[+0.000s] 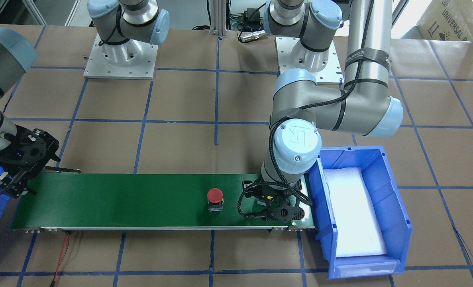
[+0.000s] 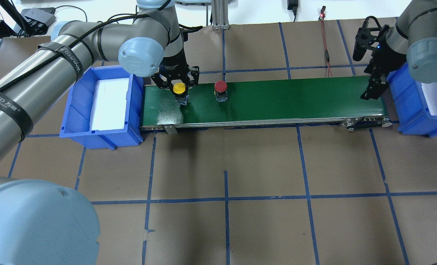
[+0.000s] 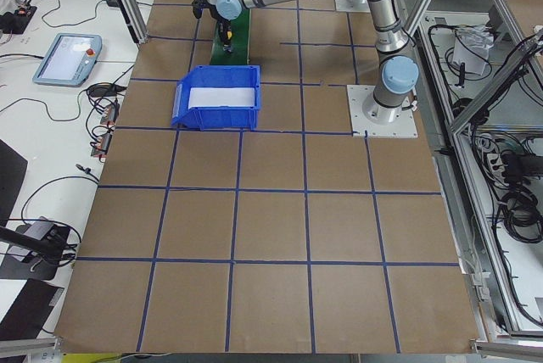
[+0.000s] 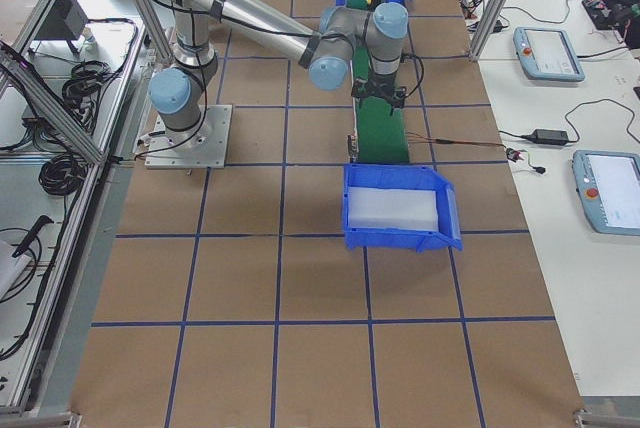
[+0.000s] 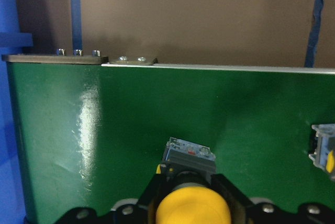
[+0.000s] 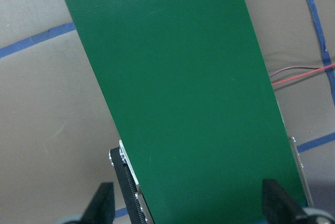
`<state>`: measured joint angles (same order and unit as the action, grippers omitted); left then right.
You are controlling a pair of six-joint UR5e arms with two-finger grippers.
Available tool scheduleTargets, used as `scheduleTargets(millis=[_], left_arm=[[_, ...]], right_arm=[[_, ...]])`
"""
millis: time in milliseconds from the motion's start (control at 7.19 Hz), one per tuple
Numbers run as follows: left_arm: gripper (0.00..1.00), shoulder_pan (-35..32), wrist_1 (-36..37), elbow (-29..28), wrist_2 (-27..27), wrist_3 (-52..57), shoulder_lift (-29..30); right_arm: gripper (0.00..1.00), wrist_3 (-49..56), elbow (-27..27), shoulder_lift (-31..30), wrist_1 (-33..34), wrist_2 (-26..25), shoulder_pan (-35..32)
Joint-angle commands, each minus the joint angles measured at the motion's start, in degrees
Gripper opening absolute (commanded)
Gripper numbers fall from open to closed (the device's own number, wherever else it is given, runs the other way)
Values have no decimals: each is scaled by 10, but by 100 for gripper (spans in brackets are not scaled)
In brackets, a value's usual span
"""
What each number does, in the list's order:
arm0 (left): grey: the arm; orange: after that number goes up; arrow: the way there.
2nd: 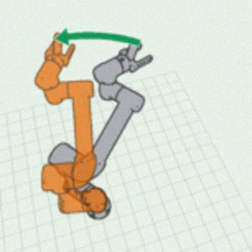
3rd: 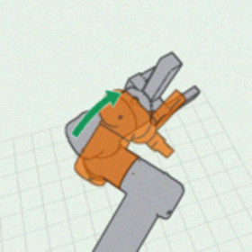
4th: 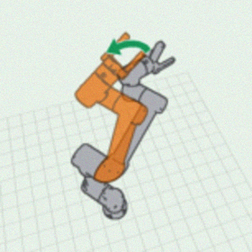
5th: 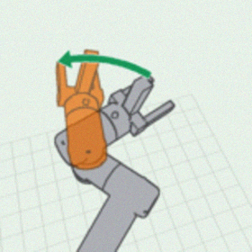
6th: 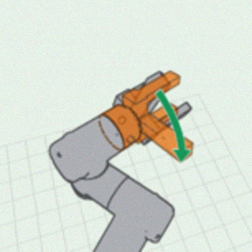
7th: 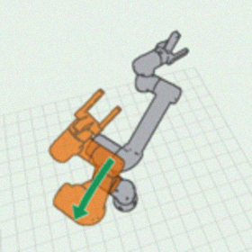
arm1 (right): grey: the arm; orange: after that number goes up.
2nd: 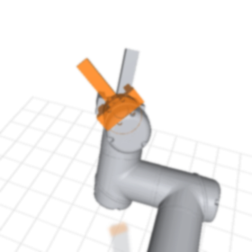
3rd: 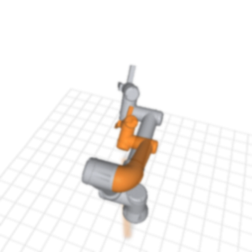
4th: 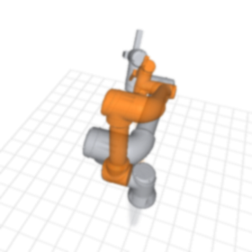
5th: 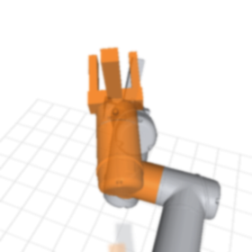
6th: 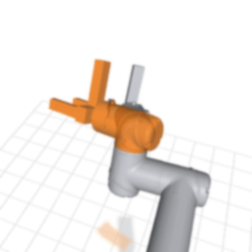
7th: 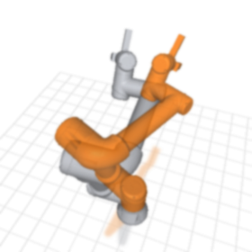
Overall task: Transport two buttons from left to right
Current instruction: 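Carry the yellow button onto the belt while the right gripper lowers, then open the left gripper and raise it off the yellow button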
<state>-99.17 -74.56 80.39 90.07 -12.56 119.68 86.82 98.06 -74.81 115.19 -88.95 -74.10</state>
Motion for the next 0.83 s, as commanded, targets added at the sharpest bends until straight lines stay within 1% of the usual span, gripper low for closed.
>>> scheduleTargets(millis=[0, 139, 278, 557, 696], left_arm=[[31, 8, 5, 0, -1, -10, 1], [46, 8, 6, 1, -1, -10, 4], [74, 4, 6, 2, 0, -13, 11], [93, 3, 6, -7, -1, -24, 12], [97, 5, 4, -10, -1, -24, 1]], right_arm=[[100, -1, 5, 16, 22, -2, -8], [100, 9, 1, 23, 31, 0, -8], [100, 39, -1, 29, 47, -4, -8], [100, 52, 2, 29, 48, -3, -8], [100, 51, 0, 28, 48, -3, -8]])
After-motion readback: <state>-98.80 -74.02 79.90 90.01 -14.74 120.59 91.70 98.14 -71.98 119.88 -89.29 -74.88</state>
